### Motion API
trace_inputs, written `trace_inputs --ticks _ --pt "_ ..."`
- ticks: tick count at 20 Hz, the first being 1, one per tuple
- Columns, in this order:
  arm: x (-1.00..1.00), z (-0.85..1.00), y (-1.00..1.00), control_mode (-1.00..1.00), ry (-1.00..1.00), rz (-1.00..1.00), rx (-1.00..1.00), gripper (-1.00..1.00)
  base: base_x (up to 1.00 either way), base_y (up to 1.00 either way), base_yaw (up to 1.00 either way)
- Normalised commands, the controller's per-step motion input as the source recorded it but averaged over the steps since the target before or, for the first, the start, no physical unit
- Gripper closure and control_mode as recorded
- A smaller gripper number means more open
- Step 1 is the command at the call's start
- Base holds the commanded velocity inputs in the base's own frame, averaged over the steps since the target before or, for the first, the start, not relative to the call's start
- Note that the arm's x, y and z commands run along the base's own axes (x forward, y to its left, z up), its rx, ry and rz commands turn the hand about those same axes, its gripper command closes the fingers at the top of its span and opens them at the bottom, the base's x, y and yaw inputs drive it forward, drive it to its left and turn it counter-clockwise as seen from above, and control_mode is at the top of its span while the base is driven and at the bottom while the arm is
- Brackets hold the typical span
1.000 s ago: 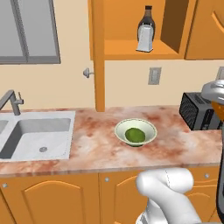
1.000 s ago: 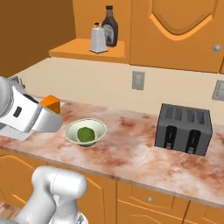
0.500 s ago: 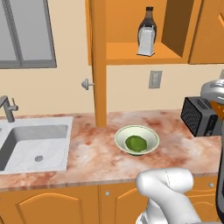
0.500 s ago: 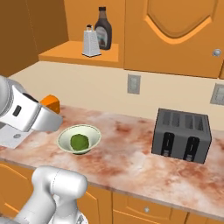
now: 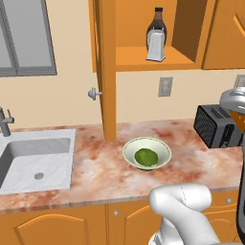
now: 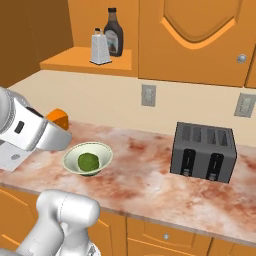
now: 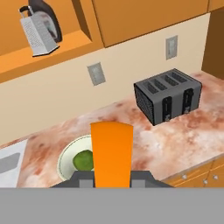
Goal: Pick the cheese from the fridge and the cheese grater from the cabinet and place them next to the salad bowl.
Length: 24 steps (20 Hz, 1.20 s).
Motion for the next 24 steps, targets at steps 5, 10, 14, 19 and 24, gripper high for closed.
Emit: trace_inputs --ticks 5,10,14,19,24 --pt "0.00 -0.08 0.00 -1.00 0.00 0.00 0.00 1.00 0.00 0.00 0.00" --pt "0.00 -0.32 0.00 -1.00 0.04 0.00 0.00 1.00 0.00 0.00 0.00" --pt "0.09 -0.39 0.01 -1.00 0.03 0.01 0.00 1.00 0.00 0.00 0.00" --pt "0.45 -0.49 0.00 -1.00 0.02 0.09 0.00 1.00 0.00 0.00 0.00" --pt "0.41 -0.47 0.00 -1.00 0.07 0.11 0.00 1.00 0.00 0.00 0.00"
